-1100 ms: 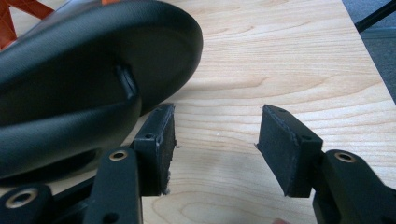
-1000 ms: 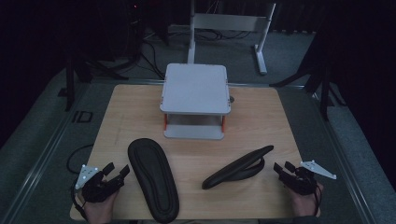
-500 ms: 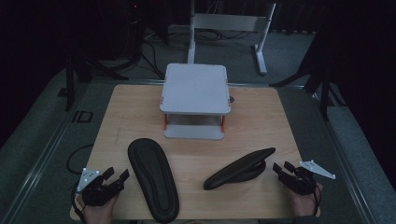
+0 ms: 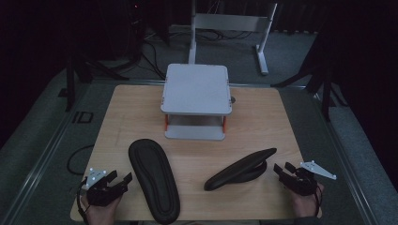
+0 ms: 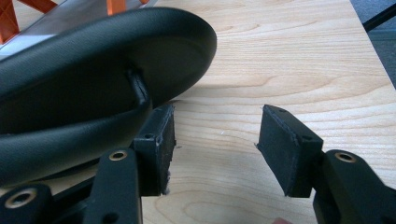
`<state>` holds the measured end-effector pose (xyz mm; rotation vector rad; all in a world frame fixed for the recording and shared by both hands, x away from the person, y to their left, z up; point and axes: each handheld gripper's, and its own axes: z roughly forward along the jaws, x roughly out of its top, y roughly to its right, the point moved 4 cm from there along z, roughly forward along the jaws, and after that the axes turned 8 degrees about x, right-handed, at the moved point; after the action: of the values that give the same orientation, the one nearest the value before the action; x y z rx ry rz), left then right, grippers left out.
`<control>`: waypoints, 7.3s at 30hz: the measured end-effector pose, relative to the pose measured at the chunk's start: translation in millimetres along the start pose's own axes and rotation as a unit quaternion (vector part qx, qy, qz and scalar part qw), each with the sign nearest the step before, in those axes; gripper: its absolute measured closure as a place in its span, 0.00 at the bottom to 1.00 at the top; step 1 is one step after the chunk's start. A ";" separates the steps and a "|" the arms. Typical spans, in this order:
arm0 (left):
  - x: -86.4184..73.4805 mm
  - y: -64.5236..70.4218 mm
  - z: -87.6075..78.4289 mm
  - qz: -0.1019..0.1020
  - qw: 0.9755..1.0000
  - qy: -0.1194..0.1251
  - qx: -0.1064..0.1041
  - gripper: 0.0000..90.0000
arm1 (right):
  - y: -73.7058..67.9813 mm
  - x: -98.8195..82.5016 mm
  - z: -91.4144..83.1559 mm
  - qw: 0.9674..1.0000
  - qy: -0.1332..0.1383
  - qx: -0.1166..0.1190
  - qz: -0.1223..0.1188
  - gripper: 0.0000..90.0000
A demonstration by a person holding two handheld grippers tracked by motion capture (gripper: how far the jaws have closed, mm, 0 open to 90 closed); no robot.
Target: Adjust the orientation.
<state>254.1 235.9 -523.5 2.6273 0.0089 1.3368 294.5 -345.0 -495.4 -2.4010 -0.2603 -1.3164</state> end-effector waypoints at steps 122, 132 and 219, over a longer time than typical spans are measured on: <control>41.0 185.2 19.6 0.171 0.971 0.034 -0.165 0.50 | -6.4 -8.1 3.6 0.998 -0.046 0.039 -0.023 0.46; 24.4 200.8 18.8 0.194 0.962 0.022 -0.190 0.48 | -15.6 -11.2 21.1 0.992 -0.098 0.055 -0.058 0.45; 29.3 181.4 63.4 0.156 0.987 -0.018 -0.039 0.89 | -111.8 40.7 90.3 0.958 -0.095 0.227 -0.145 0.57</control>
<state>307.4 49.9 -504.8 2.6651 -0.4696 1.3449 347.7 -206.6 -477.4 -2.1400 -0.8970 -0.9956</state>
